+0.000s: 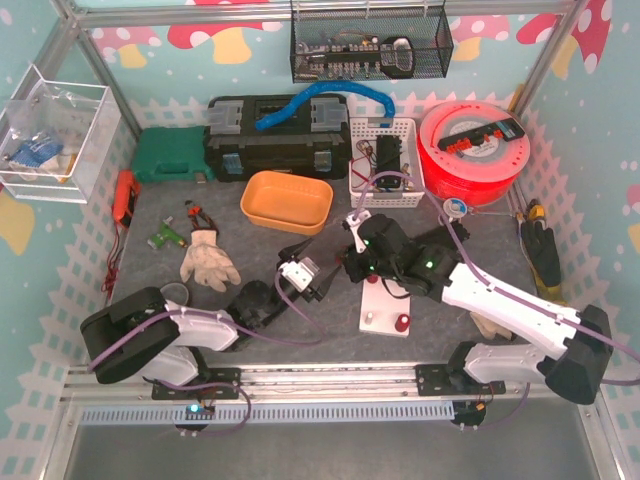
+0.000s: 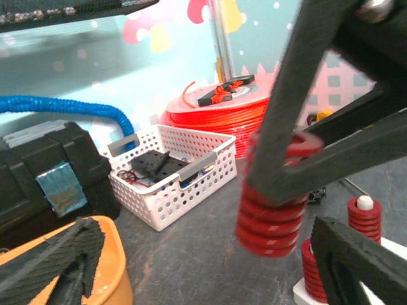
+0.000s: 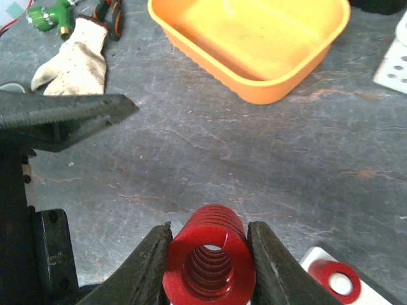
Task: Install the large spring
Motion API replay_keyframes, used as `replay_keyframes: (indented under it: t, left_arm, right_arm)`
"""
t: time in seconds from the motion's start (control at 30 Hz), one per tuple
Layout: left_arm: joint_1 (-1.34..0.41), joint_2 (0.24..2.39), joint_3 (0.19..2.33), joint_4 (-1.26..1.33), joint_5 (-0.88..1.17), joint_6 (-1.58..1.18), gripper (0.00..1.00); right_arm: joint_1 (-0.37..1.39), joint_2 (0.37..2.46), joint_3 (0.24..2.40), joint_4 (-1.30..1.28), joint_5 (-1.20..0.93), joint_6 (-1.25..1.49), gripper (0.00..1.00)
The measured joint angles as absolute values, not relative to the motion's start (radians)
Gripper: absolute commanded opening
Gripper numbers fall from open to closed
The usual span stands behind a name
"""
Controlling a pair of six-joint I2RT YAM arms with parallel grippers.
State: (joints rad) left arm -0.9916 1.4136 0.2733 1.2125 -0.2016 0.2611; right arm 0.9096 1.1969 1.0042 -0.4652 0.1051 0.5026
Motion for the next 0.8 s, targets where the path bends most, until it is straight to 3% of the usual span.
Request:
replay_keyframes:
  t: [0.37,0.8]
  left_arm:
    - [-0.949,1.358,0.276,1.177,-0.318,0.117,0.99]
    - [-0.880,1.361,0.282,1.089,-0.464,-0.054,0.99]
  right_arm:
    - [0.910,1.039,0.943,-0.608,0.150,0.518,0.00]
    - [0.942,0.969,0.831,-0.765,0.062,0.628,0.00]
